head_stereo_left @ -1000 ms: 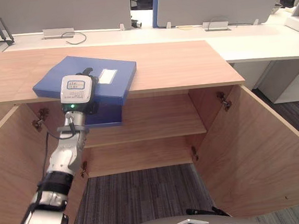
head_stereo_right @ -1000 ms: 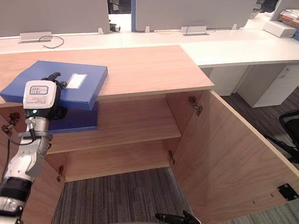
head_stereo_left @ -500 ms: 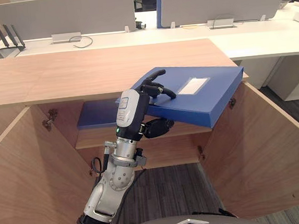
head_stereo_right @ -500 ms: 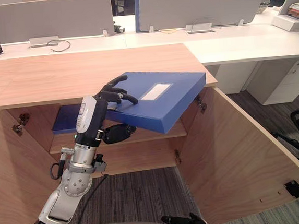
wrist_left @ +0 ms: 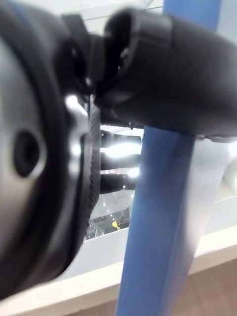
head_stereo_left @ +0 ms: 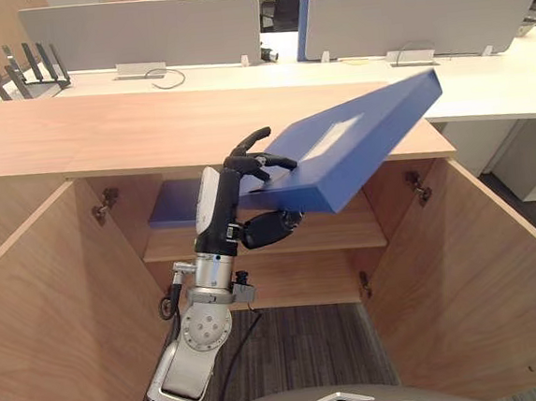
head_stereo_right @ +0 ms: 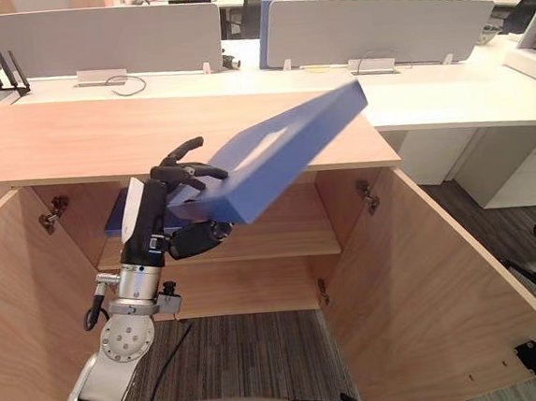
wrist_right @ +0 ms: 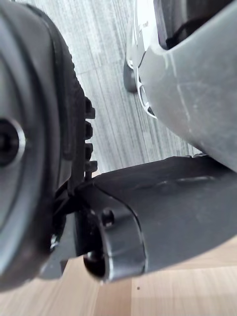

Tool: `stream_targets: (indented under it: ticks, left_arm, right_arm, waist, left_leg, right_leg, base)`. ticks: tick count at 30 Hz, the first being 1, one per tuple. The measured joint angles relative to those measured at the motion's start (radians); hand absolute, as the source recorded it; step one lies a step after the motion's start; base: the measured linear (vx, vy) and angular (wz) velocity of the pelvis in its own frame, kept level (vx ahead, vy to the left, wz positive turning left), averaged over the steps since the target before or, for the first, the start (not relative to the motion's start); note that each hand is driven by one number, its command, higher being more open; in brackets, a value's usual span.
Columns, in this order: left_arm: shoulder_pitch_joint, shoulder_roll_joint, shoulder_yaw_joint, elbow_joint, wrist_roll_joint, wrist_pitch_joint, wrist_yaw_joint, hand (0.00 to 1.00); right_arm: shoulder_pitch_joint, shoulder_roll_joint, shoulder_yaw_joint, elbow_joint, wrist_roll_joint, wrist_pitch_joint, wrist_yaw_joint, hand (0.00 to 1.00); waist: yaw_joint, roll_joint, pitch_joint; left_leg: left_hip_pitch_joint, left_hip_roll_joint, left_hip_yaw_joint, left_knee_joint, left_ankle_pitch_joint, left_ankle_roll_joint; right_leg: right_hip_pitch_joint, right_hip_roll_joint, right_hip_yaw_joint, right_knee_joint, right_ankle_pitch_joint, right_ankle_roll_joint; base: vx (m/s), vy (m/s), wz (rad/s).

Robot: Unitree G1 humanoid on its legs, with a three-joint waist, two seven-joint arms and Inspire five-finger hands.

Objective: Walk over to the cabinet, pick up the folder, carry it to the office cabinet, place the folder inside the office cabinet, then close the office cabinet door

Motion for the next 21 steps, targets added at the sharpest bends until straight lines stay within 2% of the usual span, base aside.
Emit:
stream_targets:
  ticks: [5, 10, 16, 21]
  left_arm:
    - [0.015, -0.016, -0.041, -0.002, -0.177, 0.077, -0.056, 0.00]
    - [0.018, -0.016, -0.098, -0.030, -0.312, 0.111, -0.105, 0.00]
    - [0.012, -0.016, -0.098, -0.156, -0.505, 0.111, -0.141, 0.00]
    - [-0.048, -0.022, -0.095, -0.162, -0.698, 0.109, -0.159, 0.00]
  right_arm:
    - [-0.005, -0.002, -0.002, 0.021, 0.001, 0.000, 0.009, 1.00]
    - [-0.007, -0.006, -0.003, 0.022, 0.002, -0.002, 0.014, 1.00]
    - [-0.007, -0.013, -0.008, 0.021, 0.002, -0.002, 0.015, 1.00]
    - [-0.008, -0.013, -0.007, 0.021, 0.002, -0.001, 0.014, 1.00]
  waist:
    - [-0.004, 0.003, -0.014]
    - [-0.011, 0.013, -0.015]
    - [-0.009, 0.027, -0.014]
    - [-0.008, 0.025, -0.015]
  left_leg:
    - [-0.042, 0.012, 0.004, 0.000, 0.020, 0.001]
    - [-0.057, 0.024, 0.004, 0.000, 0.034, 0.005]
    - [-0.062, 0.028, -0.001, 0.000, 0.034, 0.005]
    - [-0.068, 0.018, -0.005, 0.000, 0.042, 0.012]
  right_leg:
    - [-0.049, 0.007, 0.010, 0.011, 0.014, 0.000]
    - [-0.065, 0.018, 0.014, 0.010, 0.032, -0.005]
    - [-0.065, 0.020, 0.015, -0.006, 0.043, -0.010]
    - [-0.065, 0.017, 0.011, -0.015, 0.054, -0.001]
  base:
    - [-0.02, -0.009, -0.03]
    - [-0.07, -0.006, -0.01]
    - [-0.09, 0.009, 0.01]
    - [-0.02, 0.001, 0.03]
